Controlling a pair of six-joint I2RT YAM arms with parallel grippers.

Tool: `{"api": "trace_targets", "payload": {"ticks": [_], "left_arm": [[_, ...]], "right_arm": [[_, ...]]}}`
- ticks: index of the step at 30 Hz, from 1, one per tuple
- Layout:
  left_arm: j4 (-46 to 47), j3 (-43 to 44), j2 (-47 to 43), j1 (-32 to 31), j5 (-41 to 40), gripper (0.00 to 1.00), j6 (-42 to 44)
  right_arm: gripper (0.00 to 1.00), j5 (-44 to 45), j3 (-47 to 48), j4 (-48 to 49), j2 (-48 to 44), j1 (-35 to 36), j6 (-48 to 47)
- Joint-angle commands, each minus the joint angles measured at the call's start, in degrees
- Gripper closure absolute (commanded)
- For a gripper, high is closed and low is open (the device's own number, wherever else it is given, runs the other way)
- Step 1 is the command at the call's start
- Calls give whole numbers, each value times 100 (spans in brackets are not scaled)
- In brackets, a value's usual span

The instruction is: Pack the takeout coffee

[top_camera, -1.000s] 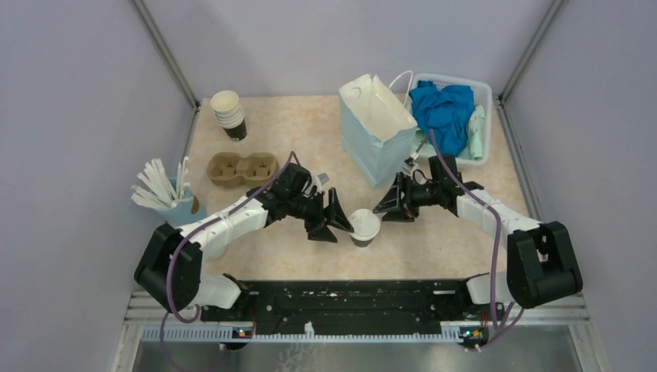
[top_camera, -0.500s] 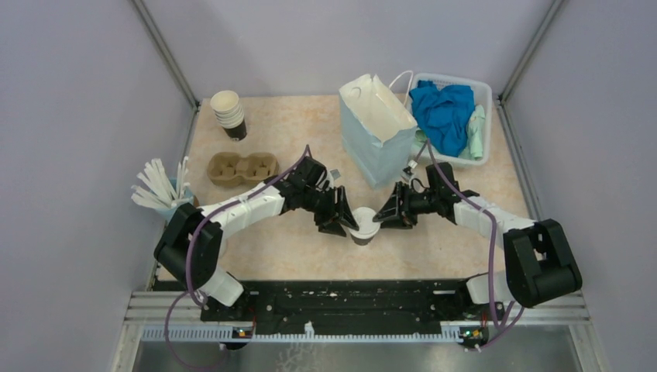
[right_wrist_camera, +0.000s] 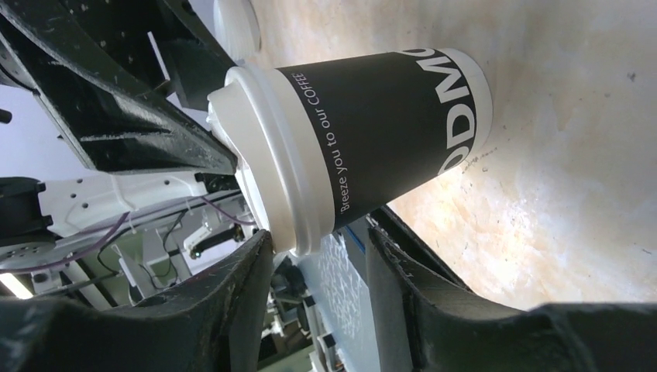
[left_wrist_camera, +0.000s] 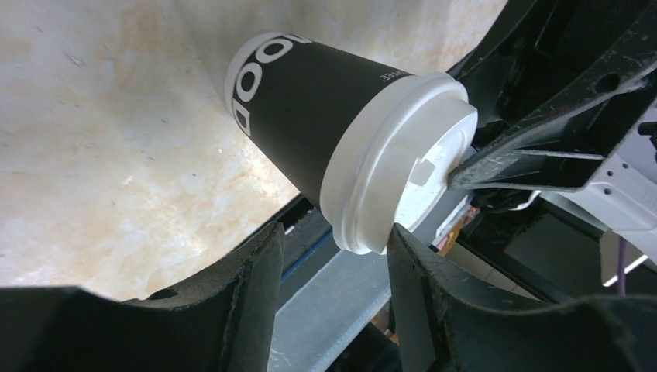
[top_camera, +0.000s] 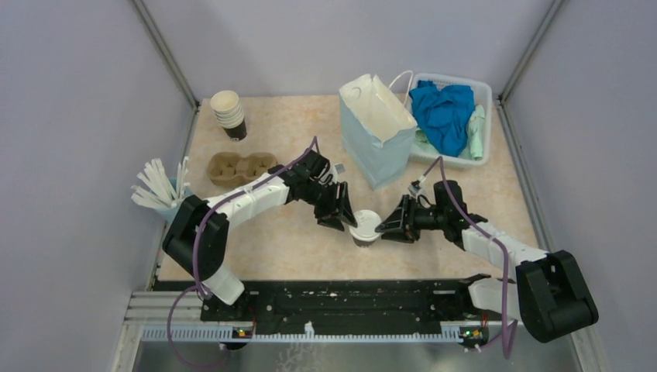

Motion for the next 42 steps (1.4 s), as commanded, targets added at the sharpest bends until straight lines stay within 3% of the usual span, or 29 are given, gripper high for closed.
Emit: {"api": "trace_targets", "payload": {"ticks": [1, 6, 11, 13, 17, 19, 31, 42], "left_arm": [[-284, 267, 133, 163, -350, 38, 659], [-284, 406, -159, 172, -169, 21, 636], [66, -16, -690, 254, -83, 16, 170], [109, -165, -838, 306, -192, 21, 11], [257, -321, -817, 355, -170, 44, -143], [290, -277, -666, 345, -17, 48, -170], [385, -112, -196, 349, 134, 54, -97], [138, -1, -296, 346, 7, 51, -8]], "right_arm": [[50, 215, 100, -150, -110, 39, -17], [42, 237, 611, -783, -10, 24, -445], [38, 177, 726, -829, -49, -142, -485], [38, 162, 761, -834, 21, -143, -525], [41, 117, 797, -773, 199, -137, -586], [42, 99, 821, -727, 270, -132, -591], [48, 141, 949, -544, 494, -2, -529], [48, 141, 915, -482, 535, 21, -511]]}}
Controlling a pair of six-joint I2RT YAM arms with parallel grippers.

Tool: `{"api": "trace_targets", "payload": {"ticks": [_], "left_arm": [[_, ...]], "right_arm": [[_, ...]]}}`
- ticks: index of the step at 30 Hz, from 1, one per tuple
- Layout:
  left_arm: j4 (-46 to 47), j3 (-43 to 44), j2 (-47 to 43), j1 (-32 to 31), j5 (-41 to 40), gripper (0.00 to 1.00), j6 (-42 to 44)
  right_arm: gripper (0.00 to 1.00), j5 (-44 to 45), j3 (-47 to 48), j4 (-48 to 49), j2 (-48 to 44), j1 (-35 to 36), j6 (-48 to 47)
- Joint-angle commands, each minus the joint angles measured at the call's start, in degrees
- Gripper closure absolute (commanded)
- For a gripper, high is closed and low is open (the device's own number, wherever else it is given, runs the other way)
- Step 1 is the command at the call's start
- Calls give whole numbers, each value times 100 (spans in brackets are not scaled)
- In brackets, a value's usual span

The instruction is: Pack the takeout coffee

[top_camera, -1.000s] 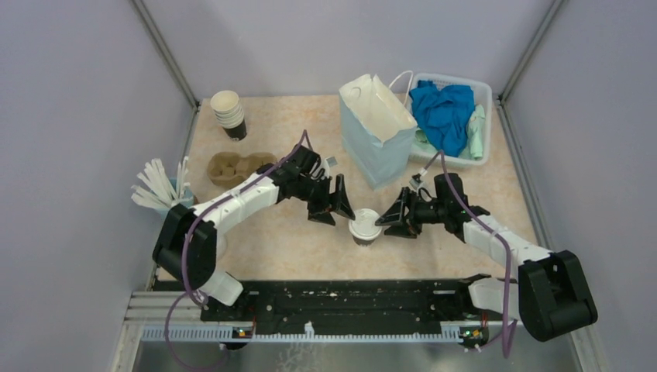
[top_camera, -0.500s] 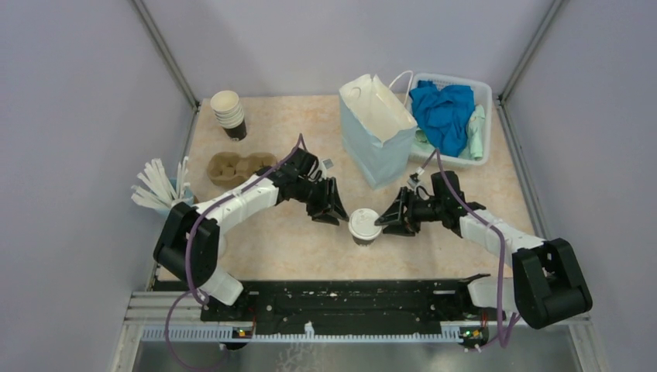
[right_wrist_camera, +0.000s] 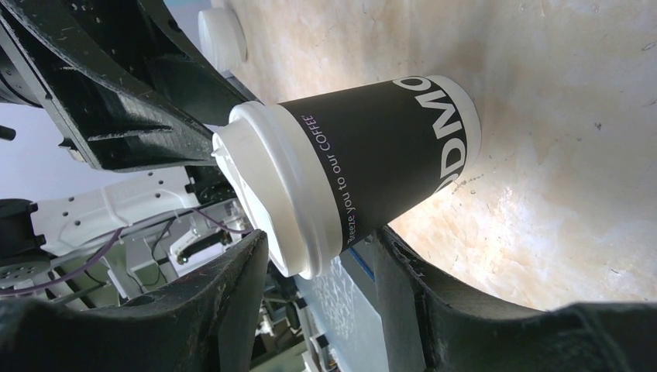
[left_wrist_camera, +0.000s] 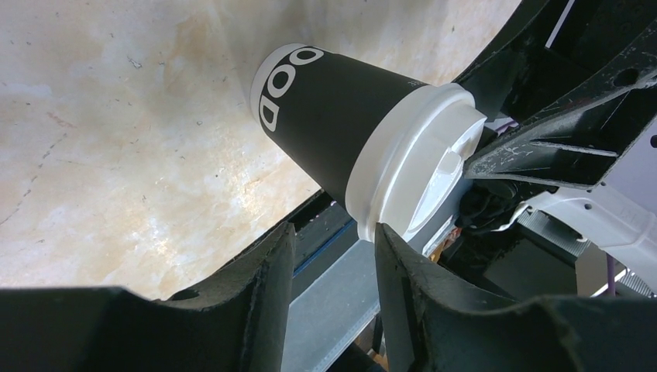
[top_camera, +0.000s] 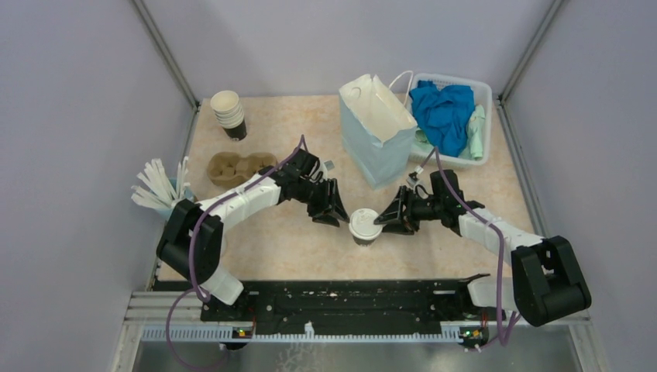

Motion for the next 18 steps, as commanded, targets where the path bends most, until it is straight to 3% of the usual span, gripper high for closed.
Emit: {"api": "trace_targets", "payload": {"ticks": [1, 18], "left_arm": [[-15, 246, -85, 7, -1, 50, 79], [127, 217, 277, -125, 118, 53, 71]], "right_arm": [[48, 8, 163, 233, 35, 65, -41], [48, 10, 120, 311, 49, 74, 7]]}}
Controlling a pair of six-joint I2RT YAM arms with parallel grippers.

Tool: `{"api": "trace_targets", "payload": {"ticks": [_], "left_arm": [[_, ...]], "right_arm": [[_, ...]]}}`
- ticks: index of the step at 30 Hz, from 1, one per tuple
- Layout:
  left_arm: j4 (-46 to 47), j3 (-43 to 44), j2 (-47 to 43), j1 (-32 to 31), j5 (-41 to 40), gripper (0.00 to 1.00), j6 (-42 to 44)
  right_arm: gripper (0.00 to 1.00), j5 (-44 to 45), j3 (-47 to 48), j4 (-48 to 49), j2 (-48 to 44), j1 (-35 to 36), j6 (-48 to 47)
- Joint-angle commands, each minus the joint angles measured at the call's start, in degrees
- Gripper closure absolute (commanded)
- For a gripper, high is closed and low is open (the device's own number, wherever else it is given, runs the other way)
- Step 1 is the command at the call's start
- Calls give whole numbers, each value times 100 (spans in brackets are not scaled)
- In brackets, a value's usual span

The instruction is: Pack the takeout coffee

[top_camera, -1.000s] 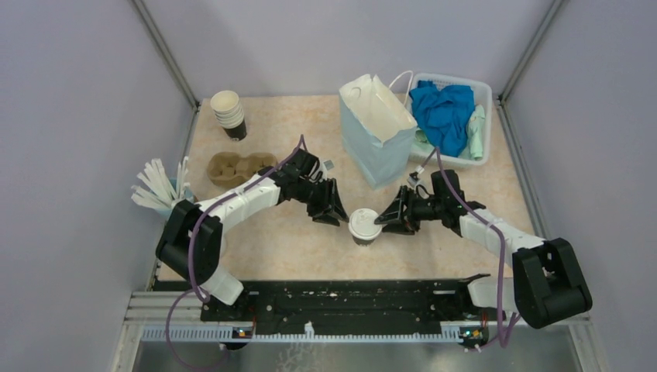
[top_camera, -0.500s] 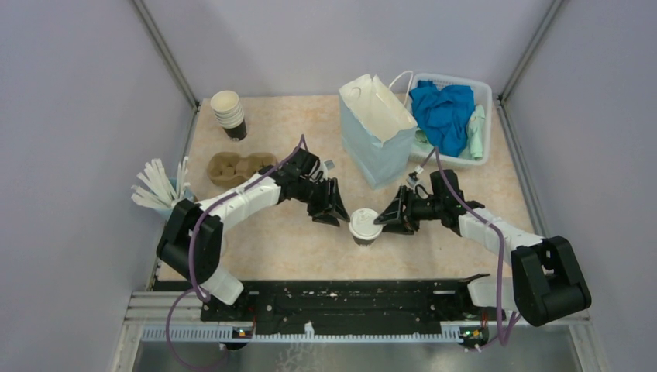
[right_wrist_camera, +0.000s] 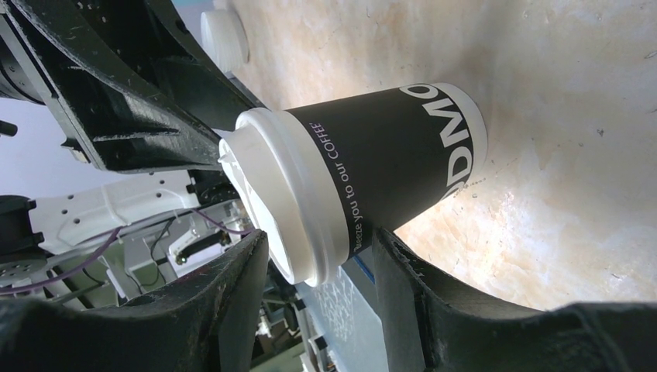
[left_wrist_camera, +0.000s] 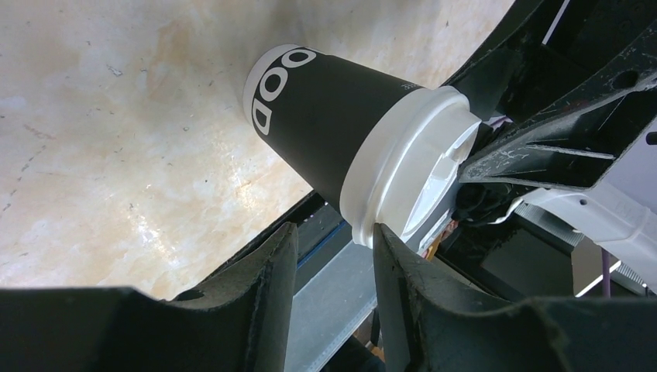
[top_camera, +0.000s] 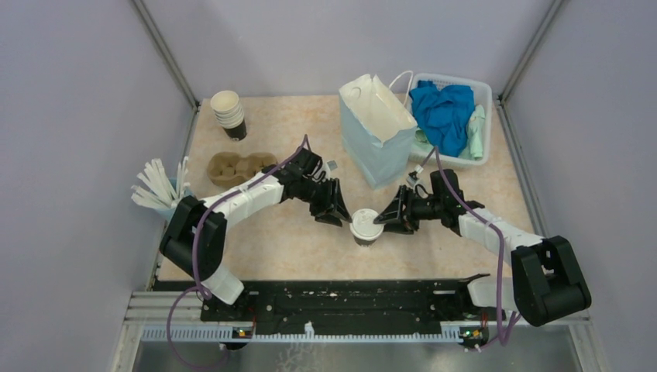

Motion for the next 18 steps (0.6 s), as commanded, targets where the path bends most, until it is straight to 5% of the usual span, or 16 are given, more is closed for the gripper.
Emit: {"api": "trace_targets", "payload": {"ticks": [1, 10, 18], "left_arm": [[151, 82, 141, -104, -12, 53, 46], [-932, 72, 407, -311, -1377, 57, 344], [-659, -435, 555, -377, -1480, 61, 412]], "right_arm": [[48, 8, 111, 250, 60, 72, 1], [49, 221, -249, 464, -15, 74, 193], [49, 205, -370, 629, 38, 28, 260]]}}
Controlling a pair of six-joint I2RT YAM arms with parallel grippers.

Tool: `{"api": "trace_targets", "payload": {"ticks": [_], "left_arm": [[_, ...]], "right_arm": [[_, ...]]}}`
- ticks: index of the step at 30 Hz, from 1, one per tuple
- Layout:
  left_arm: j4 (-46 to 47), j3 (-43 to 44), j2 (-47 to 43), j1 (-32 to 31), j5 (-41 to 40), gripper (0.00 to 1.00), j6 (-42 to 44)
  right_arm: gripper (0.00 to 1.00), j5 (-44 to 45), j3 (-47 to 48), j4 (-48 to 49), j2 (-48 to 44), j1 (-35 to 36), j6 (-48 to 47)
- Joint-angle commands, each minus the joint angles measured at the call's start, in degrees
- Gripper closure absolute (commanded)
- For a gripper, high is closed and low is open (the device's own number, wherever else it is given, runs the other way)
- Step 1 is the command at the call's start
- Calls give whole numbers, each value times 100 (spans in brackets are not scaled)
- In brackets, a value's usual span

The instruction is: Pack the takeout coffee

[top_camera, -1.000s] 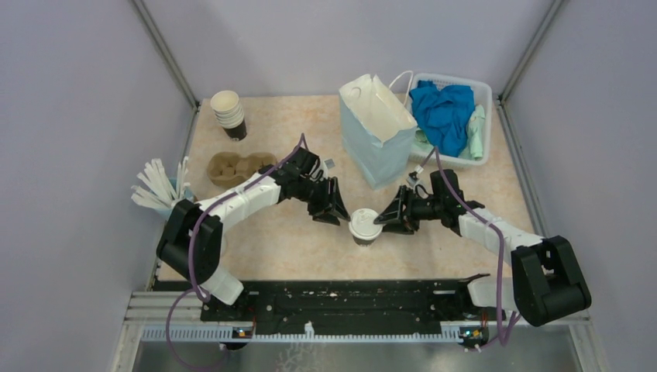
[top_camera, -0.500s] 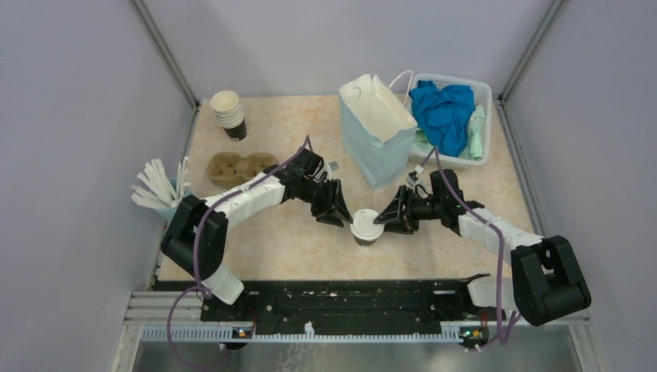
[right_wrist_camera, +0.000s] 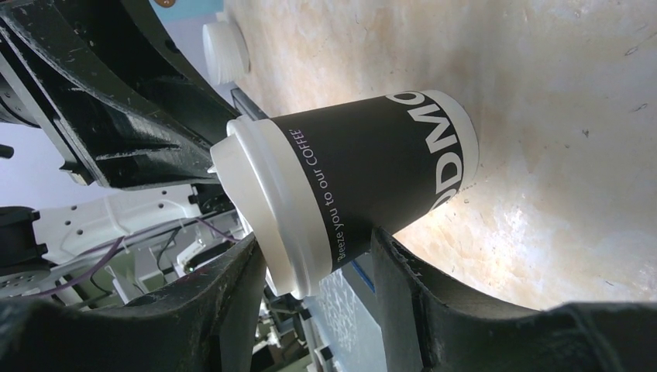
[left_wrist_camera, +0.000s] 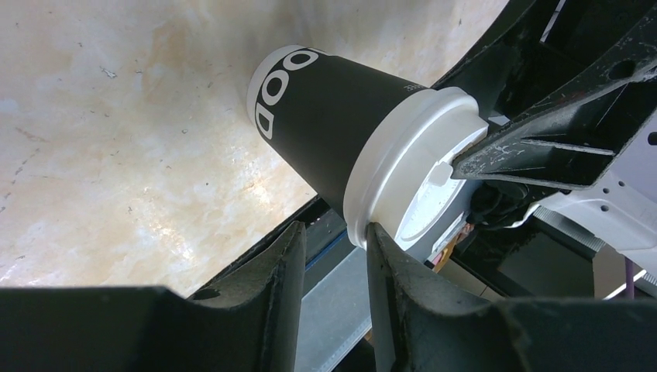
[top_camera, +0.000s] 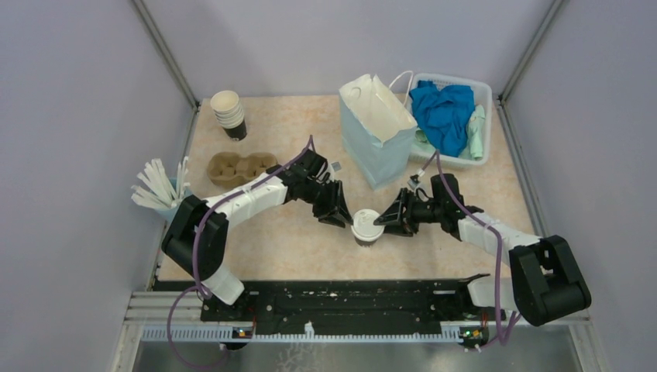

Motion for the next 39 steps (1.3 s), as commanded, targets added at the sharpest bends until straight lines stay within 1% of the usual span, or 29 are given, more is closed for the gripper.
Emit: {"api": "trace_targets", "payload": {"ticks": [1, 4, 8, 11, 13, 16, 18, 26, 32, 35, 38, 39], "left_arm": [[-542, -487, 388, -130, -1130, 60, 380], [-727, -172, 334, -130, -1170, 59, 458], [-828, 77, 342, -131, -1133, 59, 456], [-813, 72, 347, -136, -1105, 59, 453], [-815, 66, 339, -131, -1092, 59, 447], [-824, 88, 325, -135, -1081, 59, 447], [-816, 100, 328, -136, -1061, 59, 438], [-787, 106, 342, -139, -1004, 59, 407], [-754, 102, 373, -165, -985, 59, 374], [-726, 48, 383, -190, -1008, 59, 348], [-574, -206, 366, -200, -992, 60, 284], [-521, -327, 357, -200, -1010, 60, 268]], "right_arm": [[49, 51, 75, -11, 1, 23, -97], [48, -167, 454, -466, -210, -71, -217], [42, -433, 575, -617, -689, -464, -98], [42, -417, 595, -1068, -659, -503, -475], [46, -409, 455, -1039, -634, -503, -510], [60, -280, 333, -1060, -636, -501, -574], [65, -269, 264, -1053, -579, -499, -633], [67, -262, 163, -1058, -512, -480, -760], [67, -178, 80, -834, -331, -350, -709], [70, 96, 96, -902, -149, -278, -762], [73, 749, 64, -1383, 40, -275, -1008], [73, 898, -35, -1409, 51, -275, -1033]]}}
